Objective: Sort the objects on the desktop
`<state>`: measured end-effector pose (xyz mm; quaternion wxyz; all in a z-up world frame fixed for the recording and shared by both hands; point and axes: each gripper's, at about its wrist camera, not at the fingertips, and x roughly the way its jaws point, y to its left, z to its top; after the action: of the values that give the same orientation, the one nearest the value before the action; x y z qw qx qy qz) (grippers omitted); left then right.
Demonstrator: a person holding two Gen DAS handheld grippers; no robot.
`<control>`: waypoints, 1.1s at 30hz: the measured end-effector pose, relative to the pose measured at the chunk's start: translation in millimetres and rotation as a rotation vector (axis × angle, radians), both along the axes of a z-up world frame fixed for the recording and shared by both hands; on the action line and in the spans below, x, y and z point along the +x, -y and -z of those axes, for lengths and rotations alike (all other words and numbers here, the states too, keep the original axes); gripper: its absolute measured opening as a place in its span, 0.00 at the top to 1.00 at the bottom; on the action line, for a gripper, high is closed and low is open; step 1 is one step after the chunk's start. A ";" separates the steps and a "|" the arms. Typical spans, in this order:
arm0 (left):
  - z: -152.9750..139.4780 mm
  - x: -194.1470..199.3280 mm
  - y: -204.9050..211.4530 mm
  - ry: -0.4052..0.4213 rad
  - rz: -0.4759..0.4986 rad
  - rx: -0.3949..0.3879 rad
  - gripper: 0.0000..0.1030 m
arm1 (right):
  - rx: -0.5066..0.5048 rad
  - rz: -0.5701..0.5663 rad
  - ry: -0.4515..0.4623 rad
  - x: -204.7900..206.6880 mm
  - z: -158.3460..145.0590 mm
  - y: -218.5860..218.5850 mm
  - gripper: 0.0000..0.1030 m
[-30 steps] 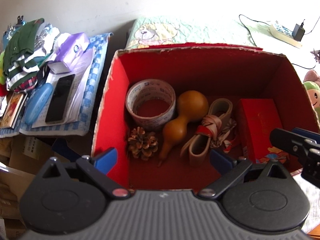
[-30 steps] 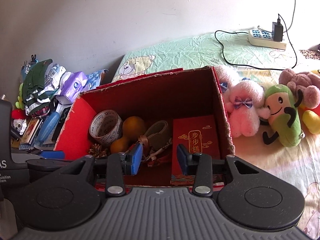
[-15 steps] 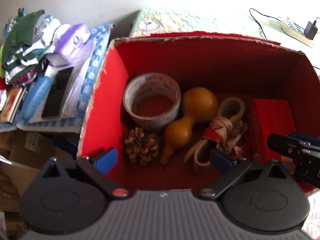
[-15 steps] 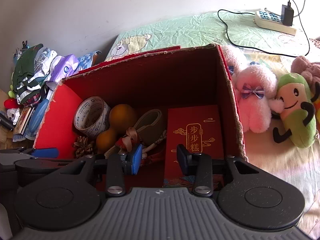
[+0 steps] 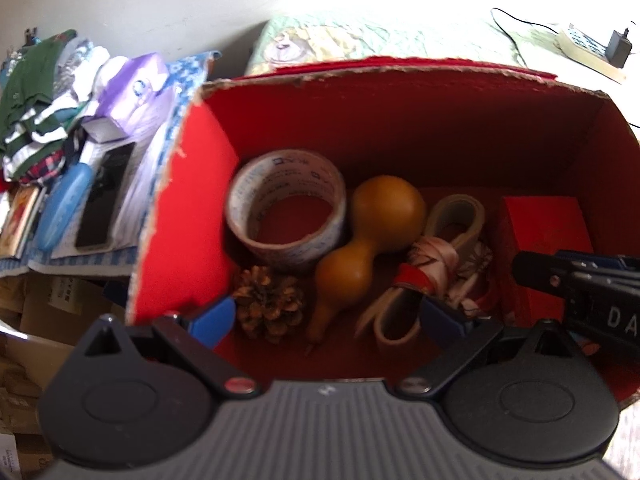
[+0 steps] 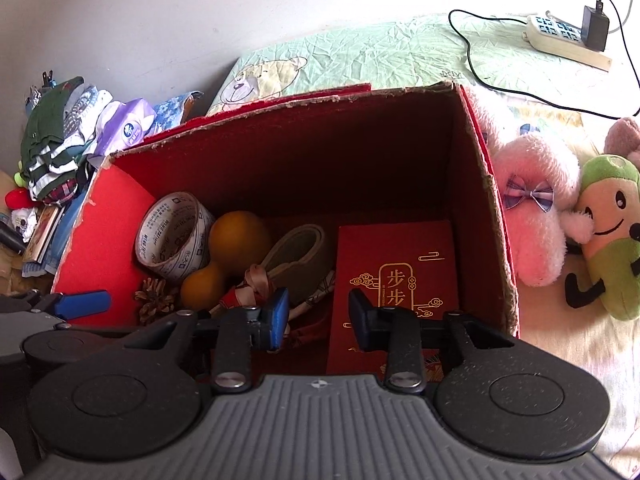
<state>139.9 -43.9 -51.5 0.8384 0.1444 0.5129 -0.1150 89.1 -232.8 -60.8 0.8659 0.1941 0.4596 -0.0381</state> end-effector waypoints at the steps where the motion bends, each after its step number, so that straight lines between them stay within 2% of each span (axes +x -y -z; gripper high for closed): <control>1: -0.1 -1.1 1.8 0.000 0.006 -0.001 0.03 | 0.011 0.001 0.002 0.5 -0.2 1.0 0.66; 8: 3.8 1.6 4.2 -0.042 0.025 -0.033 0.03 | 0.007 -0.001 0.008 -0.3 -0.8 1.6 0.66; 14: 3.8 2.3 2.7 -0.046 0.027 -0.047 0.04 | -0.004 0.004 0.011 -0.2 -0.6 -0.3 0.66; 22: 5.5 3.4 3.8 -0.053 0.045 -0.042 0.04 | -0.036 0.006 -0.002 2.9 1.6 -3.1 0.66; 33: 6.2 5.1 7.6 -0.037 0.067 -0.033 0.04 | -0.022 0.016 0.003 2.6 1.9 -2.0 0.66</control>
<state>145.1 -51.5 -57.7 0.8268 0.1454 0.5211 -0.1539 91.7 -230.7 -62.7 0.8683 0.1884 0.4562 -0.0496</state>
